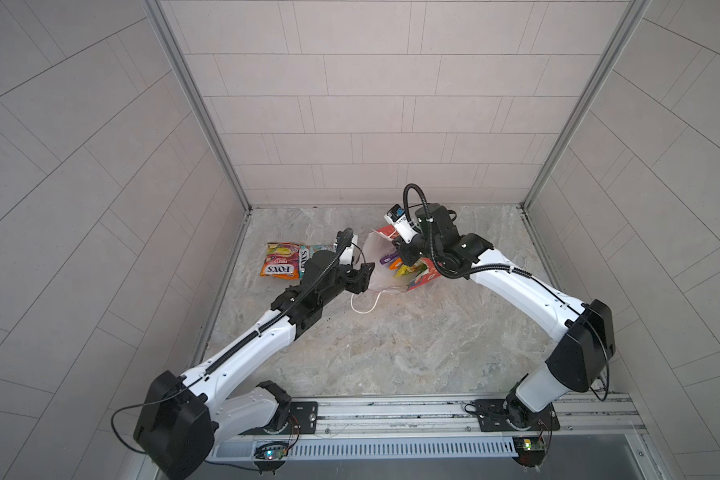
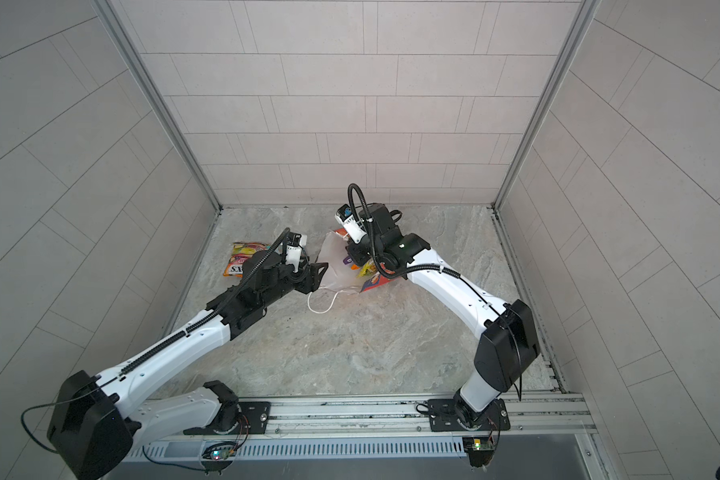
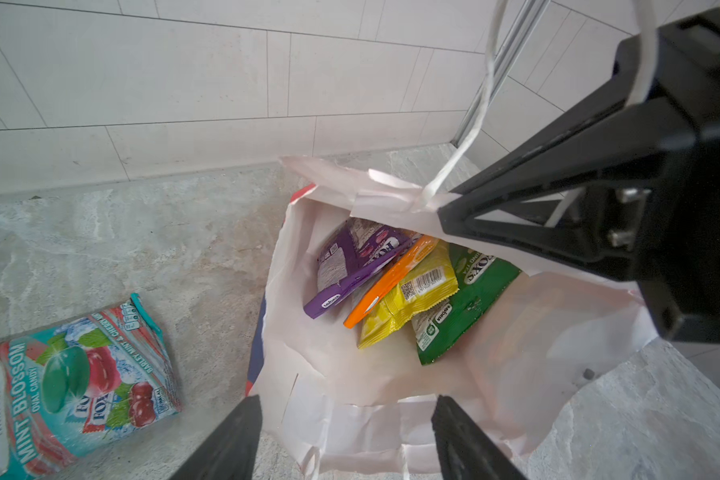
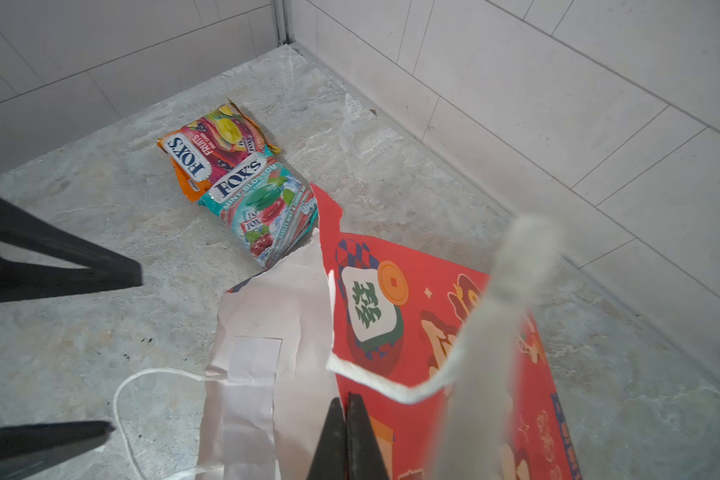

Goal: Take the snacks out of the paper bag
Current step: 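Hold the tilted bag with the right gripper while the left gripper reaches into it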

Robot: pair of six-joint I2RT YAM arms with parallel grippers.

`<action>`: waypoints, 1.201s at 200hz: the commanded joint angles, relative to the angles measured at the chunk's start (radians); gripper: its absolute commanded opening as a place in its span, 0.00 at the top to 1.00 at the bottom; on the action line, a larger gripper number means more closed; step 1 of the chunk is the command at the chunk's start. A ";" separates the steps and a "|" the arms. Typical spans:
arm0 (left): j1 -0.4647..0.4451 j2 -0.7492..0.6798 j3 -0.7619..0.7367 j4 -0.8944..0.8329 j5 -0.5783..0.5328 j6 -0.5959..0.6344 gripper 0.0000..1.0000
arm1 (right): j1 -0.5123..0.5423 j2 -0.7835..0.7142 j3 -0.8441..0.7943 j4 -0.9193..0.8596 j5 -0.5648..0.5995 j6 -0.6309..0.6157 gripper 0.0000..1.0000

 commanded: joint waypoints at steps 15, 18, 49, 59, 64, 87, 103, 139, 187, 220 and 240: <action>-0.059 0.038 -0.006 0.040 0.053 0.085 0.30 | 0.003 -0.096 -0.083 0.060 -0.099 0.055 1.00; -0.064 0.044 -0.006 0.044 0.055 0.090 0.30 | 0.002 -0.101 -0.087 0.054 -0.098 0.055 1.00; -0.091 0.086 -0.006 0.066 0.068 0.134 0.30 | 0.002 -0.158 -0.136 0.054 -0.063 0.060 1.00; -0.107 0.095 -0.003 0.076 0.064 0.155 0.30 | 0.002 -0.163 -0.131 0.052 -0.064 0.062 1.00; -0.116 0.099 -0.001 0.080 0.058 0.169 0.30 | 0.002 -0.163 -0.128 0.052 -0.066 0.063 1.00; -0.166 0.126 0.020 0.079 0.025 0.242 0.30 | 0.000 -0.164 -0.112 0.039 -0.071 0.066 1.00; -0.176 0.139 0.028 0.075 0.011 0.279 0.31 | -0.005 -0.176 -0.113 0.033 -0.071 0.073 1.00; -0.178 0.170 0.026 0.128 0.021 0.308 0.40 | -0.016 -0.199 -0.122 0.035 -0.106 0.066 1.00; -0.179 0.236 0.029 0.210 0.019 0.349 0.58 | -0.034 -0.241 -0.136 0.039 -0.130 0.078 1.00; -0.179 0.284 0.077 0.226 0.032 0.368 0.58 | -0.041 -0.240 -0.145 0.050 -0.135 0.075 1.00; -0.179 0.316 0.122 0.199 0.030 0.371 0.58 | -0.042 -0.237 -0.151 0.053 -0.137 0.072 1.00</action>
